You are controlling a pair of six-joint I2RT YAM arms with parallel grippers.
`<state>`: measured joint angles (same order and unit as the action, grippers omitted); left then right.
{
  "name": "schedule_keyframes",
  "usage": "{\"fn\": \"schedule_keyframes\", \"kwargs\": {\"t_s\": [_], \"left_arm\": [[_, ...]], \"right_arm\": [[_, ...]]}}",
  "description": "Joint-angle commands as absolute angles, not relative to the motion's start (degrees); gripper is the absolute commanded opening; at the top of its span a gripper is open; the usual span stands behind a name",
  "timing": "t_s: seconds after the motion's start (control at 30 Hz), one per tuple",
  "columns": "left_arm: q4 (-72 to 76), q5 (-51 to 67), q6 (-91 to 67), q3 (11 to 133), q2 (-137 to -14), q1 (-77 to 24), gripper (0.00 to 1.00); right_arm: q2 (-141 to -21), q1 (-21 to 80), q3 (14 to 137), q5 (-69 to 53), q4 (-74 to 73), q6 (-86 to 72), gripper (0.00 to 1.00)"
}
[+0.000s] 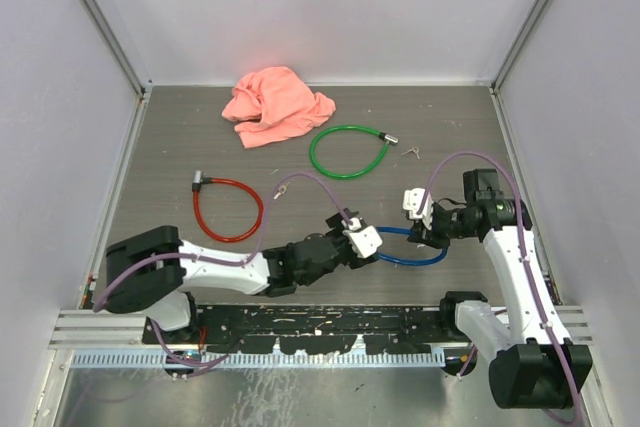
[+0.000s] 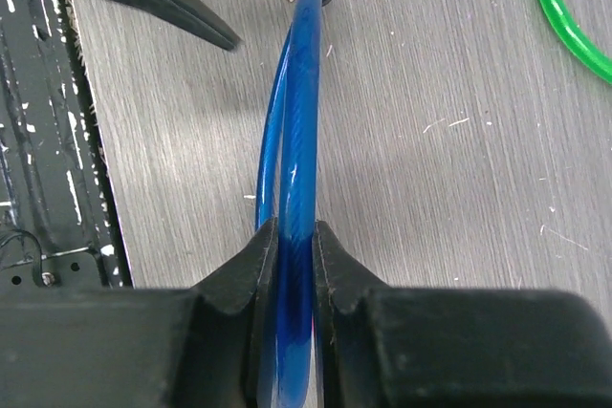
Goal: Lock with the key
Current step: Lock the lock.
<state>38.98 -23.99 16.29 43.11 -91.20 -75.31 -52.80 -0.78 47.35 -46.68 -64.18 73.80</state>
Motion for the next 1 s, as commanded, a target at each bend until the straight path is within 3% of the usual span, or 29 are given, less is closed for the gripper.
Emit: {"fn": "schedule_keyframes", "kwargs": {"t_s": [0.0, 0.23, 0.5, 0.97], "left_arm": [[41.86, -17.91, 18.44, 36.40, -84.06, -73.62, 0.75], [38.76, 12.72, 19.81, 28.17, -74.41, -58.21, 0.83], [29.99, 32.05, 21.62, 33.47, -80.73, -48.69, 0.84], [21.90, 38.08, 20.00, 44.51, -94.43, -48.36, 0.70]], "right_arm": [[-51.36, -2.83, 46.77, -50.63, -65.27, 79.68, 0.01], [-51.65, -5.26, 45.12, -51.78, -65.92, 84.45, 0.01], [-52.76, -6.69, 45.23, -52.43, -67.06, 88.52, 0.01], [-53.76, -8.69, 46.04, -52.68, -69.96, 92.70, 0.01]]}}
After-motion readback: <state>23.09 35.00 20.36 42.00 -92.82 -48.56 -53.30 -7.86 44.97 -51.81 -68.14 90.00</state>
